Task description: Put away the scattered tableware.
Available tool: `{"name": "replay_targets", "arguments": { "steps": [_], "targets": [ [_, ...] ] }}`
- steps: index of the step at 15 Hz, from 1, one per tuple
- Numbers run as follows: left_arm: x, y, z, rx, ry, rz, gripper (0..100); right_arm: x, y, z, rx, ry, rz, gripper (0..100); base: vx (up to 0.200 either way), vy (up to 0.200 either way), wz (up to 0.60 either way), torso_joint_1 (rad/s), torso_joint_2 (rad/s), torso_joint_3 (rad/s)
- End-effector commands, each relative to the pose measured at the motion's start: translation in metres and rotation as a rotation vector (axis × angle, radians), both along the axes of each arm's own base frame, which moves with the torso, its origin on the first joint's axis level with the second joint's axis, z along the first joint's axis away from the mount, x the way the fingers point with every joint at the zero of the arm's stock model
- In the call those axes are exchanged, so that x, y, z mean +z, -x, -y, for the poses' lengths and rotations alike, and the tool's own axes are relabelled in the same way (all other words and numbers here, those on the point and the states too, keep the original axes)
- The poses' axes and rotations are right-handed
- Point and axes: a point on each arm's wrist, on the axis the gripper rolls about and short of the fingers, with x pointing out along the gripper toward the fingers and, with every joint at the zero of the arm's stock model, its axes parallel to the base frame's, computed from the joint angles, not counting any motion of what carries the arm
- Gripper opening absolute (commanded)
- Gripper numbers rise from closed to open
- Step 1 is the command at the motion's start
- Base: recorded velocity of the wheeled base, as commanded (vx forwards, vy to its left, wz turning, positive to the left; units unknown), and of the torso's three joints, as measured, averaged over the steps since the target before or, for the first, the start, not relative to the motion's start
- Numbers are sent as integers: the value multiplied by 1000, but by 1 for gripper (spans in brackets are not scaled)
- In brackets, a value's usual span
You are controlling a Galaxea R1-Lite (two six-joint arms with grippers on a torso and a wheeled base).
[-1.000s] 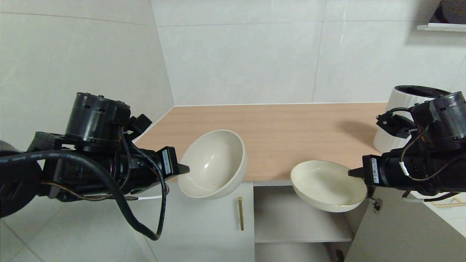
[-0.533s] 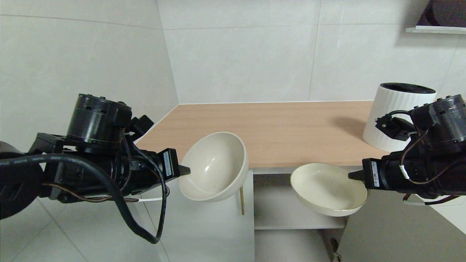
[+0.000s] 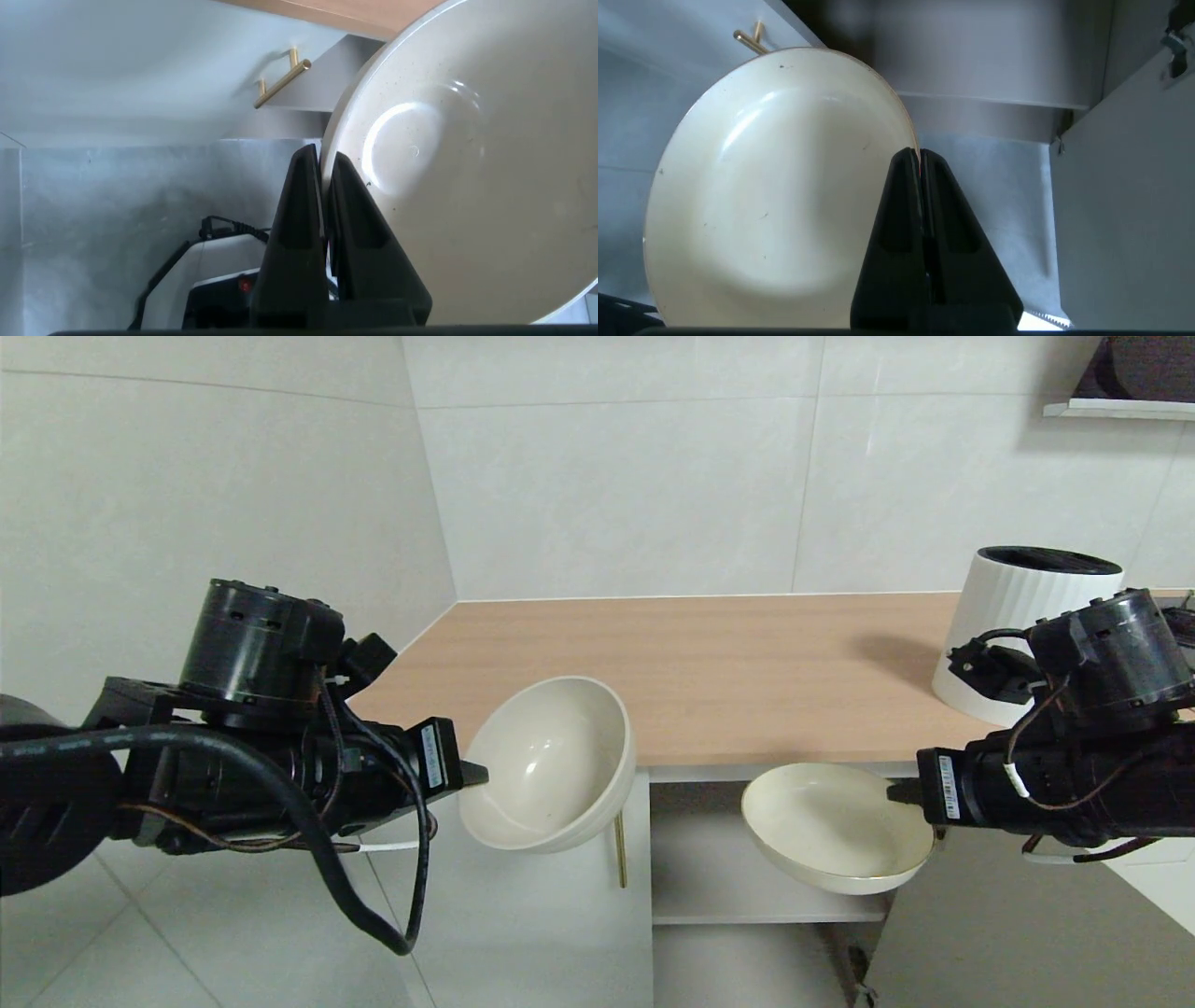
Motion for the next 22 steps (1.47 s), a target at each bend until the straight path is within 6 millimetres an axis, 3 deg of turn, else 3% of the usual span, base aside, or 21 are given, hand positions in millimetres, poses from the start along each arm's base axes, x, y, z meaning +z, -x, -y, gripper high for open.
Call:
{"name": "replay_targets", "arguments": {
  "steps": [1, 6, 22],
  "targets": [
    [-2, -1, 0, 0, -2, -8, 0, -4, -2, -1, 0, 7, -14, 0, 0, 0, 0, 0, 0, 0],
    [-5, -2, 1, -2, -6, -17, 0, -4, -3, -1, 0, 7, -15, 0, 0, 0, 0, -96, 236, 136],
    [-5, -2, 1, -1, -7, -16, 0, -11, -8, -4, 0, 16, -33, 0, 0, 0, 0, -129, 399, 269]
  ]
}}
